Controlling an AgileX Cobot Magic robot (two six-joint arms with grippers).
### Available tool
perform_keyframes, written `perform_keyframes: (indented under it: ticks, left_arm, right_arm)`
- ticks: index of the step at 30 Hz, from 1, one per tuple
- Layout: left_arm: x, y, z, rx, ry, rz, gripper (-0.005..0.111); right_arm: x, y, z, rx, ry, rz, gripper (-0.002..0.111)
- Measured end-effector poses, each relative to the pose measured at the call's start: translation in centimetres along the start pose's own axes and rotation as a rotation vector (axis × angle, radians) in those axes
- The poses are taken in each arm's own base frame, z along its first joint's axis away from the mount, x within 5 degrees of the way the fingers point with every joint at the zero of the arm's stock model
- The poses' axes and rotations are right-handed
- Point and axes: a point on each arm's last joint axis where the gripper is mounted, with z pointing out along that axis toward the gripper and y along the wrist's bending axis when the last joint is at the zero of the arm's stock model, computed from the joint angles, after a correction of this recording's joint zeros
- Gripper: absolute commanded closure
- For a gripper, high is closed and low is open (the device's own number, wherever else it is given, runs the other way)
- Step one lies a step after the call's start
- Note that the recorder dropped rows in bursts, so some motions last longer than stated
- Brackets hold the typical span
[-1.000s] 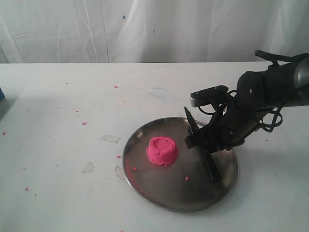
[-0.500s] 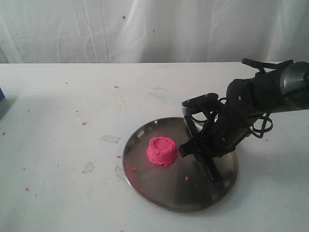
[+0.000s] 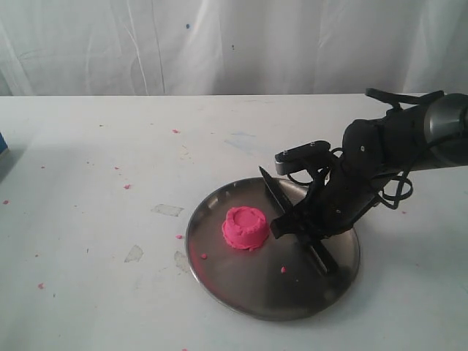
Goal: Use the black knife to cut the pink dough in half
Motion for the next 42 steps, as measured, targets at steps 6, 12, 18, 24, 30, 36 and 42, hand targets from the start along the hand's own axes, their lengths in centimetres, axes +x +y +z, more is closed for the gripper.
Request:
perform_keyframes:
  ticks: [6, 12, 18, 24, 30, 36, 42]
  left_arm:
    - [0.0, 0.0, 0.0, 0.0, 0.0, 0.0, 0.107]
    - [0.0, 0.0, 0.0, 0.0, 0.0, 0.0, 0.107]
    - [0.0, 0.0, 0.0, 0.0, 0.0, 0.0, 0.107]
    - [0.0, 0.0, 0.0, 0.0, 0.0, 0.0, 0.107]
    - [0.0, 0.0, 0.0, 0.0, 0.0, 0.0, 0.107]
    - [0.0, 0.0, 0.0, 0.0, 0.0, 0.0, 0.107]
    - [0.0, 0.0, 0.0, 0.0, 0.0, 0.0, 0.107]
  right_arm:
    - [0.1, -0.1, -0.3, 0.011, 0.007, -0.024, 0.108]
    - [0.1, 0.1, -3.4, 0.009, -0.001, -0.039, 0.108]
    - [1.4, 0.4, -6.8, -0.002, 0.087, -0.052, 0.108]
    - [3.1, 0.5, -7.0, -0.009, 0.166, -0.051, 0.108]
    - [4.7, 0.4, -6.0, -0.007, 0.204, -0.048, 0.108]
    - [4.7, 0.3, -5.4, 0.0, 0.148, -0.046, 0.108]
    - [4.7, 0.3, -5.0, 0.002, 0.097, -0.039, 0.108]
